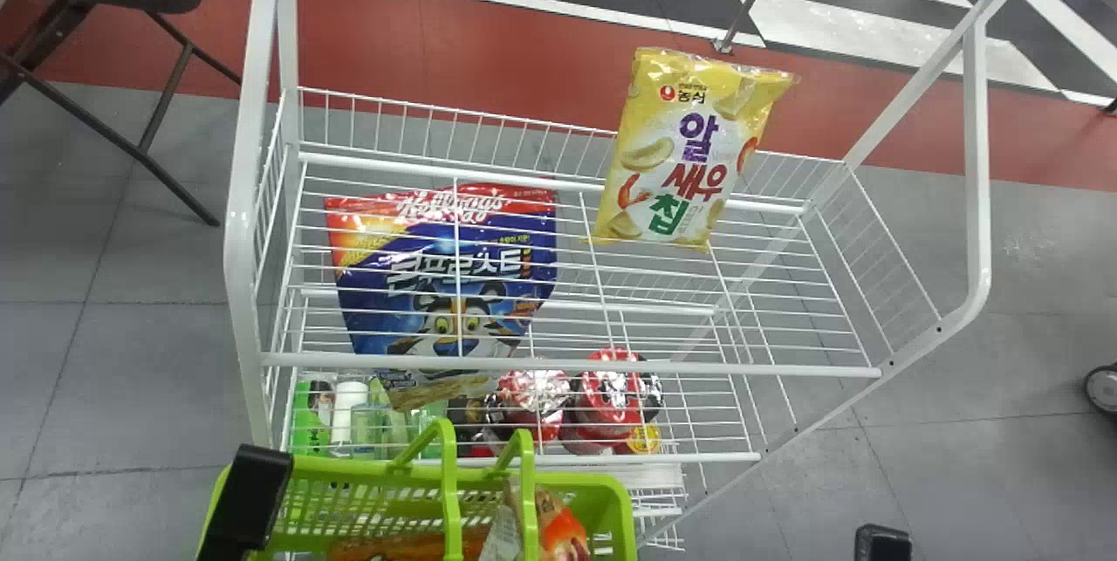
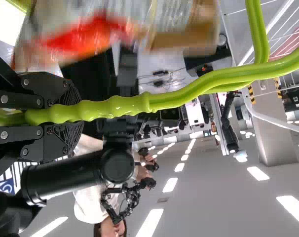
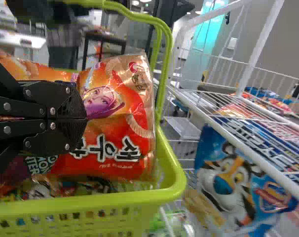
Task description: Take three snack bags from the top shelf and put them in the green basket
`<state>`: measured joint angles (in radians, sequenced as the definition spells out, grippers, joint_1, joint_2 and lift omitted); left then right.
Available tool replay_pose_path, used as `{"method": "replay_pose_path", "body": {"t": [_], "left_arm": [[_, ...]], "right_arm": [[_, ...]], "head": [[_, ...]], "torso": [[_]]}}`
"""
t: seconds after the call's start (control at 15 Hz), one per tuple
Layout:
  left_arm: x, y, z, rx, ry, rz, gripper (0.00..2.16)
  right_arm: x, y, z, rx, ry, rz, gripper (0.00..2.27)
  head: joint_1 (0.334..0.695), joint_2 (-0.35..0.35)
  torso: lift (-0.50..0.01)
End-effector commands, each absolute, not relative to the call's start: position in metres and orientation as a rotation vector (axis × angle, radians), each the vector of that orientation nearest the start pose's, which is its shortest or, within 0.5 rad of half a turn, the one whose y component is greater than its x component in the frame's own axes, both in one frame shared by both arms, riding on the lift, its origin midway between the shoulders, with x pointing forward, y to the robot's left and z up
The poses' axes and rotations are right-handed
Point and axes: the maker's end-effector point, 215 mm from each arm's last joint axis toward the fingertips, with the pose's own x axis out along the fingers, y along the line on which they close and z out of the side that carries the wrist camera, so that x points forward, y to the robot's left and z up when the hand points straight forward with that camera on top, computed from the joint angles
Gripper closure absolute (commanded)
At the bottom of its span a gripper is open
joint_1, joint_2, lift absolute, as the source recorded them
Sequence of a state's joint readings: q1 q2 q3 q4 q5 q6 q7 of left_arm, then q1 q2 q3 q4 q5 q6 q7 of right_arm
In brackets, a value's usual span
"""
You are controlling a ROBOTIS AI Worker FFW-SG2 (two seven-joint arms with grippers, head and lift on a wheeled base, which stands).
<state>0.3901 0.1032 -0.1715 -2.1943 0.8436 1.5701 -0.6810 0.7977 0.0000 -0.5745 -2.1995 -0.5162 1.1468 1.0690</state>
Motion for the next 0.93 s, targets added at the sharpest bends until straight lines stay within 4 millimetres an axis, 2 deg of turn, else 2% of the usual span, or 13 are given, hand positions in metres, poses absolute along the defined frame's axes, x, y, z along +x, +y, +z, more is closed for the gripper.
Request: {"method": "replay_pose_path", "body": {"t": [0.0,0.07,0.13,0.2,0.27,0.33,0.47,0.67,0.87], "left_arm": [[0.132,-0.074,-0.352,-0.9,1.201,-1.408,1.61],[0.131,-0.073,-0.352,-0.905,1.202,-1.407,1.61],[0.13,-0.073,-0.352,-0.905,1.204,-1.405,1.61],[0.131,-0.074,-0.352,-0.907,1.203,-1.406,1.61],[0.131,-0.073,-0.352,-0.904,1.203,-1.406,1.61],[0.132,-0.073,-0.352,-0.902,1.202,-1.405,1.61],[0.132,-0.074,-0.352,-0.899,1.2,-1.407,1.61],[0.136,-0.075,-0.353,-0.893,1.199,-1.404,1.61],[0.137,-0.077,-0.355,-0.865,1.203,-1.403,1.61]], "right_arm": [[0.191,-0.219,-0.458,0.85,0.78,0.595,2.24],[0.189,-0.217,-0.457,0.852,0.79,0.597,2.24],[0.185,-0.212,-0.452,0.856,0.806,0.612,2.04],[0.176,-0.201,-0.45,0.86,0.849,0.631,1.48],[0.172,-0.194,-0.445,0.851,0.852,0.653,0.18],[0.174,-0.193,-0.439,0.843,0.841,0.663,0.0],[0.187,-0.2,-0.42,0.792,0.776,0.677,0.02],[0.246,-0.233,-0.37,0.497,0.455,0.665,0.06],[0.303,-0.257,-0.303,0.269,0.118,0.524,0.06]], "head": [[0.695,-0.35],[0.695,-0.35],[0.695,-0.35],[0.695,-0.35],[0.695,-0.35],[0.695,-0.35],[0.695,-0.35],[0.695,-0.35],[0.695,-0.35]], "torso": [[-0.028],[-0.028],[-0.028],[-0.028],[-0.028],[-0.028],[-0.028],[-0.028],[-0.028]]}}
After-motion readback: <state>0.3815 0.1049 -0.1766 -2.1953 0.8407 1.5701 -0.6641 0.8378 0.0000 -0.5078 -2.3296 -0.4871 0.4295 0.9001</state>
